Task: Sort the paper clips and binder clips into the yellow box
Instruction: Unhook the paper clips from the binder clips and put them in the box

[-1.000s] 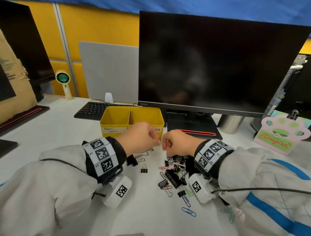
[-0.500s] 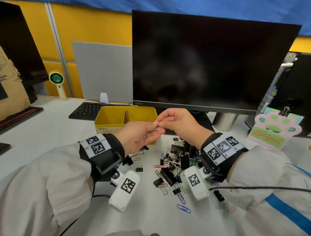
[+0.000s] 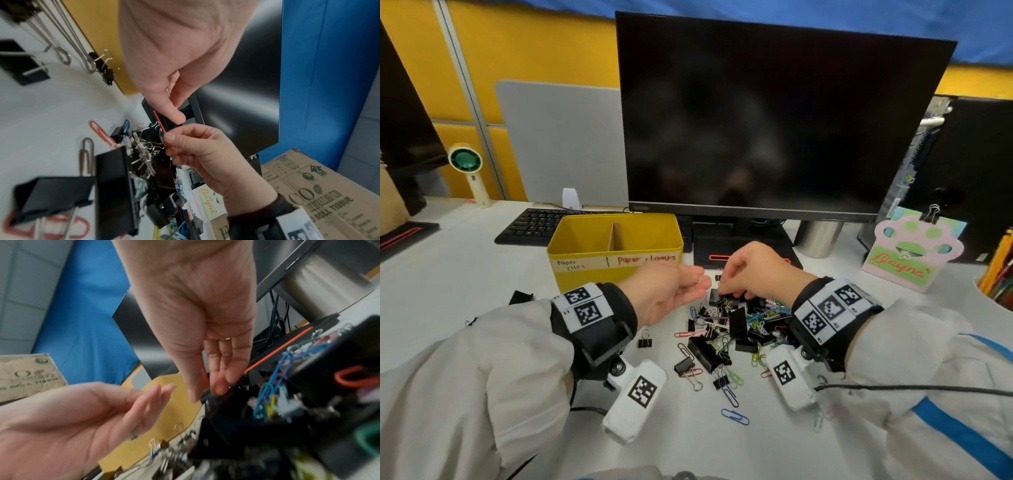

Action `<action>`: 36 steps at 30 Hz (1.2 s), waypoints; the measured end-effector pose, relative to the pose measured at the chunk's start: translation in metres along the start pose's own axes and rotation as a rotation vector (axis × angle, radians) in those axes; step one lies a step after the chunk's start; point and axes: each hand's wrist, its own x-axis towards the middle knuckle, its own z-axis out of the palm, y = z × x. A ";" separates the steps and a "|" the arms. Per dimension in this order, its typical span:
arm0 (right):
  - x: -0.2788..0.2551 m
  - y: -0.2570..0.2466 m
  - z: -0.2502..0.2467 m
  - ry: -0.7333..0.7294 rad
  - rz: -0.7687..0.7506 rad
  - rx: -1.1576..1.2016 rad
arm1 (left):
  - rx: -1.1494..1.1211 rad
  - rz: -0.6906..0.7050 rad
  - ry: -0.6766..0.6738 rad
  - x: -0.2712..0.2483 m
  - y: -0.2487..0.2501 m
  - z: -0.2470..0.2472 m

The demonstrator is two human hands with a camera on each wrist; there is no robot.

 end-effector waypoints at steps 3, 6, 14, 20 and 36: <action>-0.005 -0.001 0.009 -0.062 0.036 -0.047 | 0.093 -0.005 0.088 0.004 -0.006 0.005; -0.006 -0.002 0.011 -0.054 0.044 0.026 | 0.183 -0.035 0.119 0.008 -0.008 0.005; -0.017 -0.001 -0.001 0.011 0.119 0.403 | 1.137 0.160 -0.001 0.020 -0.015 0.002; -0.016 0.001 -0.008 0.073 0.208 -0.127 | 1.418 0.227 0.124 0.015 -0.006 -0.001; -0.024 0.004 0.012 -0.175 -0.219 -0.379 | 1.491 0.387 -0.366 -0.023 0.001 0.000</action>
